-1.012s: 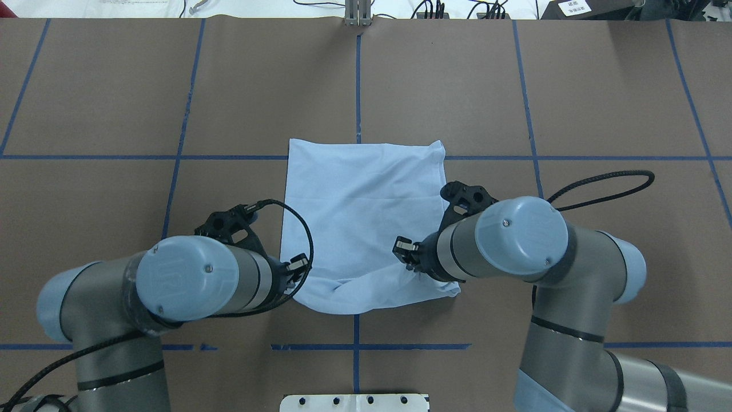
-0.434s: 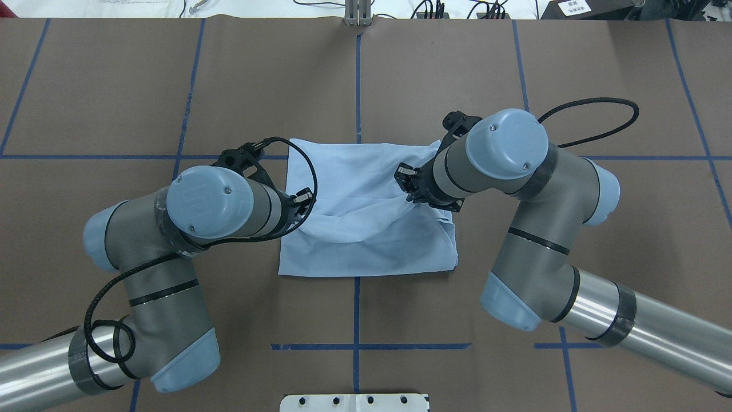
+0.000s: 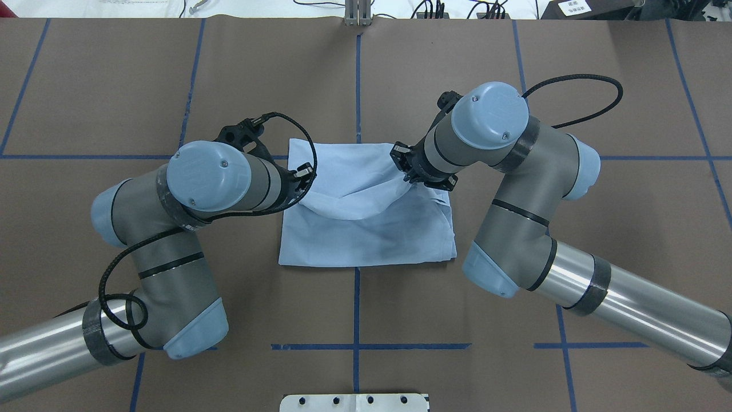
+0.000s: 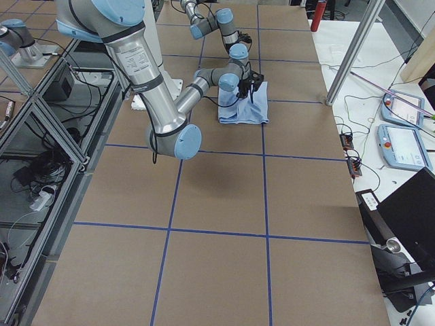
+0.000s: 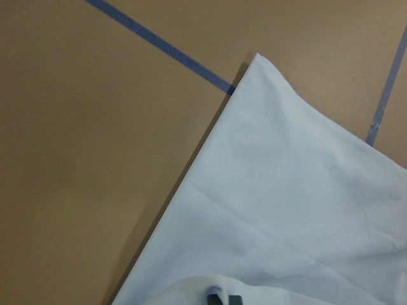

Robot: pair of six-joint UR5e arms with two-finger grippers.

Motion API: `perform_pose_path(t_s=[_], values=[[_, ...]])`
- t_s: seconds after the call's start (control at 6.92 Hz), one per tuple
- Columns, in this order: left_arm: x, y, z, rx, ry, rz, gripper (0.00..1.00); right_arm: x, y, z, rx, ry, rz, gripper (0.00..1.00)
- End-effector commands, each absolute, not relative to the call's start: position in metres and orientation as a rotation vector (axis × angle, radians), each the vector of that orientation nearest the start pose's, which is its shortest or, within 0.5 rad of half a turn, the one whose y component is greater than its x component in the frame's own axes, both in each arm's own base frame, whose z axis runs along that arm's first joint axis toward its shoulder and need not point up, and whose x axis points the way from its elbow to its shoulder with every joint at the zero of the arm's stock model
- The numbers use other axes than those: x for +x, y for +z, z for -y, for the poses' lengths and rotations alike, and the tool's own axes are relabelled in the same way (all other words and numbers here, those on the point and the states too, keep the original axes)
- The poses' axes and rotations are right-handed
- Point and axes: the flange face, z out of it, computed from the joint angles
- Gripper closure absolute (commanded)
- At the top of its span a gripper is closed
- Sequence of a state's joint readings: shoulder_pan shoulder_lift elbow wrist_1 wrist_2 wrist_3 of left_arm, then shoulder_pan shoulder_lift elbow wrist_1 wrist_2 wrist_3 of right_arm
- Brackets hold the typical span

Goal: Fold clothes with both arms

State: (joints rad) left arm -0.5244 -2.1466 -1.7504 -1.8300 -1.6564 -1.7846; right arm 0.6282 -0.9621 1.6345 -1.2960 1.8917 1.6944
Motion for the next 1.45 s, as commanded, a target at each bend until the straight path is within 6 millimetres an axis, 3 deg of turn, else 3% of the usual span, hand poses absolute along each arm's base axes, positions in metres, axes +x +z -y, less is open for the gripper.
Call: perform_pose_path(t_s=[0.0, 0.14, 0.29, 0.43, 0.58, 1.01, 1.16, 1.3], values=[[0.507, 0.224, 0.486, 0.118, -0.68, -1.044, 1.0, -0.492, 0.265, 0.535, -0.08, 0.574, 0.997, 1.0], [0.515, 0.239, 0.528, 0.148, -0.706, -1.023, 0.95, -0.499, 0.274, 0.569, -0.079, 0.595, 0.996, 1.0], [0.509, 0.251, 0.555, 0.207, -0.679, -1.035, 0.01, -0.52, 0.266, 0.605, -0.058, 0.599, 0.996, 0.01], [0.497, 0.264, 0.576, 0.264, -0.643, -1.011, 0.0, -0.512, 0.281, 0.631, -0.033, 0.604, 0.98, 0.0], [0.492, 0.276, 0.588, 0.276, -0.639, -0.986, 0.0, -0.499, 0.285, 0.645, -0.01, 0.584, 0.972, 0.0], [0.481, 0.275, 0.595, 0.275, -0.616, -0.99, 0.0, -0.483, 0.282, 0.652, 0.0, 0.525, 0.986, 0.0], [0.457, 0.274, 0.606, 0.245, -0.52, -1.001, 0.0, -0.472, 0.291, 0.653, 0.018, 0.467, 0.98, 0.0], [0.403, 0.283, 0.618, 0.253, -0.48, -1.008, 0.0, -0.445, 0.312, 0.649, 0.077, 0.365, 0.966, 0.0]])
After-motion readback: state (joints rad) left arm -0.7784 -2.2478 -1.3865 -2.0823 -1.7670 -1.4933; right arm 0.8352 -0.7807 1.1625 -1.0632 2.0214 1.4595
